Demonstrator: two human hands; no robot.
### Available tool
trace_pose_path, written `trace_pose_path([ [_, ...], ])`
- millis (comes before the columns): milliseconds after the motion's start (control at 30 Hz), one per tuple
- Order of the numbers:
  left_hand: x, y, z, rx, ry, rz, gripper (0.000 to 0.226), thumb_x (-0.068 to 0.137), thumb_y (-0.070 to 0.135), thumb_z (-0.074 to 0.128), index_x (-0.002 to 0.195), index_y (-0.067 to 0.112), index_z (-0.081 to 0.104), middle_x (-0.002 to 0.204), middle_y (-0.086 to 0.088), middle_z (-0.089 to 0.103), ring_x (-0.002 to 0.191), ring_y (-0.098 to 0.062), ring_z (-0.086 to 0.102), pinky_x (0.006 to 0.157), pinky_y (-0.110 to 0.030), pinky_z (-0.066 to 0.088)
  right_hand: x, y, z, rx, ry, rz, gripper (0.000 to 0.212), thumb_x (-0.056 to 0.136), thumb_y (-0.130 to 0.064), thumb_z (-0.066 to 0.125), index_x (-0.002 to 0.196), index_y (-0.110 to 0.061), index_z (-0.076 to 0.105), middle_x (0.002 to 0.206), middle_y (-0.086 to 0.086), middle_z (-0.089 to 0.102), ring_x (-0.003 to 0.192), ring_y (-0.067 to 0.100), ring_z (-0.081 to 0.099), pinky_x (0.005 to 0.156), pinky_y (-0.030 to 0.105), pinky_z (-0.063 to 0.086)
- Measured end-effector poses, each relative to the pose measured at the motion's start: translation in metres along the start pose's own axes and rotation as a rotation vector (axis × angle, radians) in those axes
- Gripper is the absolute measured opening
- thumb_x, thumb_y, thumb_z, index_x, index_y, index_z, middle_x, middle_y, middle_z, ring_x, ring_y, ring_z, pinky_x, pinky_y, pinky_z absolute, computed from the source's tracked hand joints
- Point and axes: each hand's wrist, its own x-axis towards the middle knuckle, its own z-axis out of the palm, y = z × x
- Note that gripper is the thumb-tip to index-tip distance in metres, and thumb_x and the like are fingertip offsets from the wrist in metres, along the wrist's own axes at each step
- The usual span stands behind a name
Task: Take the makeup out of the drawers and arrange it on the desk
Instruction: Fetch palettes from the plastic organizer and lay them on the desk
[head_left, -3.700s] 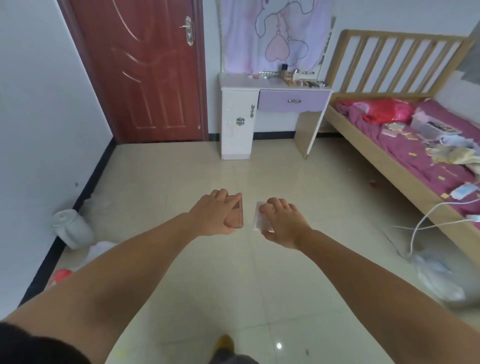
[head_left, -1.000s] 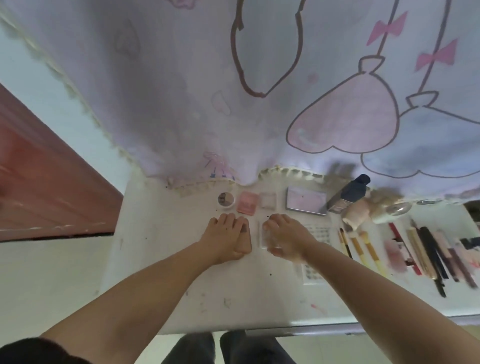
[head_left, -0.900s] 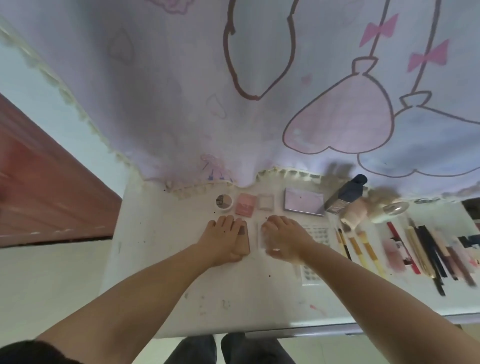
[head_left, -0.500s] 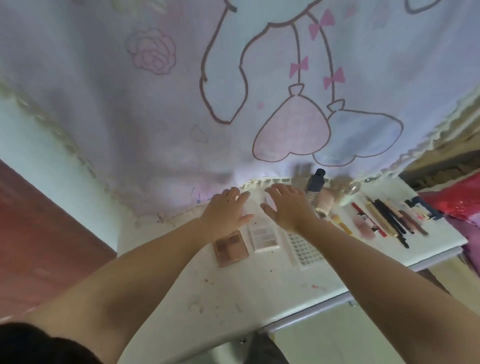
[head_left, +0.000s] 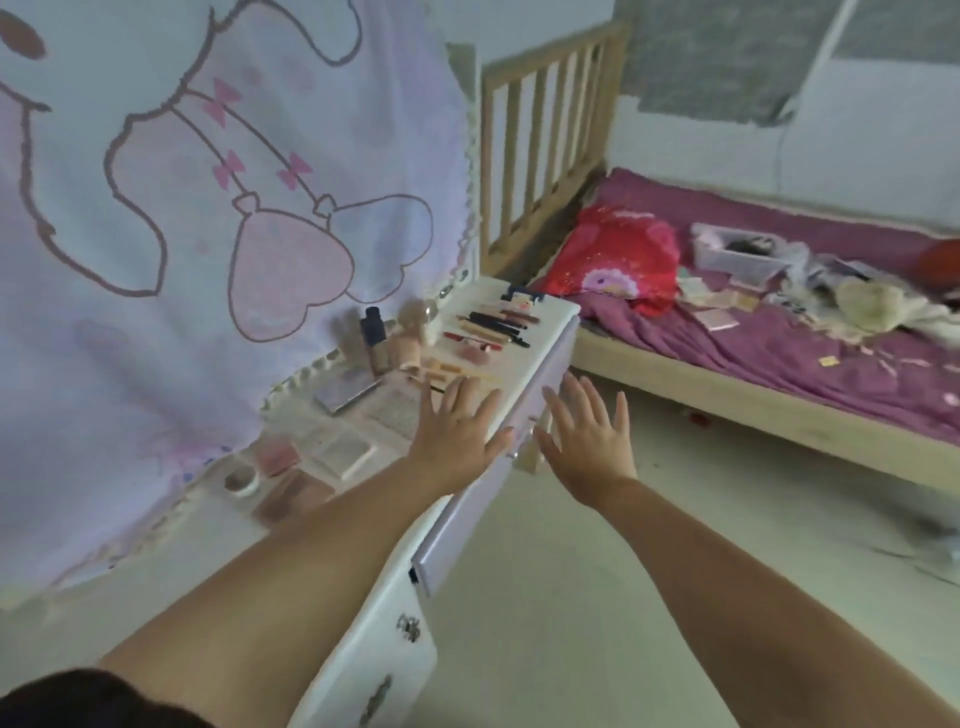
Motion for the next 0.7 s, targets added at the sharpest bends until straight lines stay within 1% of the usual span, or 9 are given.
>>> trace_pose_path([
  [67, 0.008, 0.049, 0.005, 0.001, -0.018, 0.105, 0.075, 0.088, 0.06, 0.005, 0.146, 0.018, 0.029, 0.15, -0.011, 0.025, 0.141, -0.027, 0.018, 0.112, -0.058, 0.004, -0.04, 0.044, -0.001, 0.017, -0.009, 0.11, 0.068, 0.09, -0.054, 0.004, 0.151, -0.025, 0.015, 0.16, 0.005, 0.008, 0.148, 0.024, 0.004, 0.116, 0.057, 0.0],
  [133, 0.016, 0.105, 0.011, 0.033, -0.079, 0.202, 0.063, 0.096, 0.055, 0.015, 0.149, 0.02, 0.018, 0.153, -0.008, 0.015, 0.144, -0.024, 0.008, 0.113, -0.057, 0.001, -0.083, 0.088, -0.002, 0.027, -0.018, 0.228, 0.066, 0.091, -0.053, 0.01, 0.151, -0.024, 0.012, 0.16, 0.005, 0.005, 0.148, 0.023, 0.002, 0.116, 0.056, -0.001],
  [200, 0.02, 0.169, 0.014, 0.041, -0.135, 0.301, 0.062, 0.098, 0.053, 0.016, 0.15, 0.02, 0.011, 0.156, -0.008, 0.008, 0.145, -0.024, 0.002, 0.114, -0.056, -0.001, -0.133, 0.133, -0.003, 0.03, -0.02, 0.351, 0.064, 0.094, -0.053, 0.012, 0.151, -0.025, 0.009, 0.16, 0.004, 0.001, 0.148, 0.022, -0.001, 0.116, 0.055, -0.003],
  [300, 0.011, 0.274, 0.023, 0.056, -0.148, 0.487, 0.062, 0.098, 0.053, 0.015, 0.15, 0.02, 0.011, 0.156, -0.009, 0.009, 0.145, -0.025, 0.001, 0.114, -0.057, -0.003, -0.223, 0.2, 0.0, 0.034, -0.034, 0.537, 0.062, 0.095, -0.053, 0.012, 0.151, -0.026, 0.009, 0.16, 0.002, 0.0, 0.148, 0.021, -0.003, 0.116, 0.053, -0.006],
  [433, -0.03, 0.424, 0.044, 0.045, -0.229, 0.678, 0.062, 0.097, 0.053, 0.011, 0.151, 0.022, 0.006, 0.158, -0.008, 0.003, 0.146, -0.024, -0.005, 0.113, -0.056, -0.01, -0.362, 0.282, 0.009, 0.031, -0.085, 0.755, 0.069, 0.089, -0.056, 0.002, 0.151, -0.028, 0.006, 0.16, 0.002, 0.0, 0.148, 0.021, -0.003, 0.116, 0.053, -0.007],
  [500, -0.056, 0.497, 0.051, 0.045, -0.256, 0.766, 0.063, 0.097, 0.054, 0.011, 0.151, 0.022, 0.006, 0.158, -0.007, 0.002, 0.146, -0.023, -0.006, 0.113, -0.056, -0.011, -0.43, 0.317, 0.013, 0.032, -0.1, 0.862, 0.071, 0.088, -0.059, -0.002, 0.151, -0.028, 0.007, 0.16, 0.002, 0.0, 0.148, 0.021, -0.002, 0.116, 0.054, -0.006],
  [600, -0.097, 0.593, 0.056, 0.037, -0.282, 0.891, 0.062, 0.097, 0.054, 0.012, 0.151, 0.022, 0.007, 0.158, -0.008, 0.002, 0.146, -0.022, -0.005, 0.113, -0.056, -0.011, -0.522, 0.359, 0.016, 0.054, -0.134, 1.03, 0.062, 0.096, -0.056, 0.012, 0.151, -0.03, 0.005, 0.16, 0.001, -0.001, 0.148, 0.02, -0.005, 0.116, 0.054, -0.008],
  [700, -0.129, 0.676, 0.058, 0.038, -0.297, 1.018, 0.063, 0.097, 0.055, 0.014, 0.151, 0.022, 0.009, 0.158, -0.008, 0.004, 0.146, -0.023, -0.004, 0.113, -0.056, -0.012, -0.595, 0.391, 0.015, 0.071, -0.14, 1.181, 0.06, 0.098, -0.054, 0.015, 0.151, -0.031, 0.003, 0.16, 0.001, -0.004, 0.148, 0.02, -0.007, 0.116, 0.054, -0.008],
])
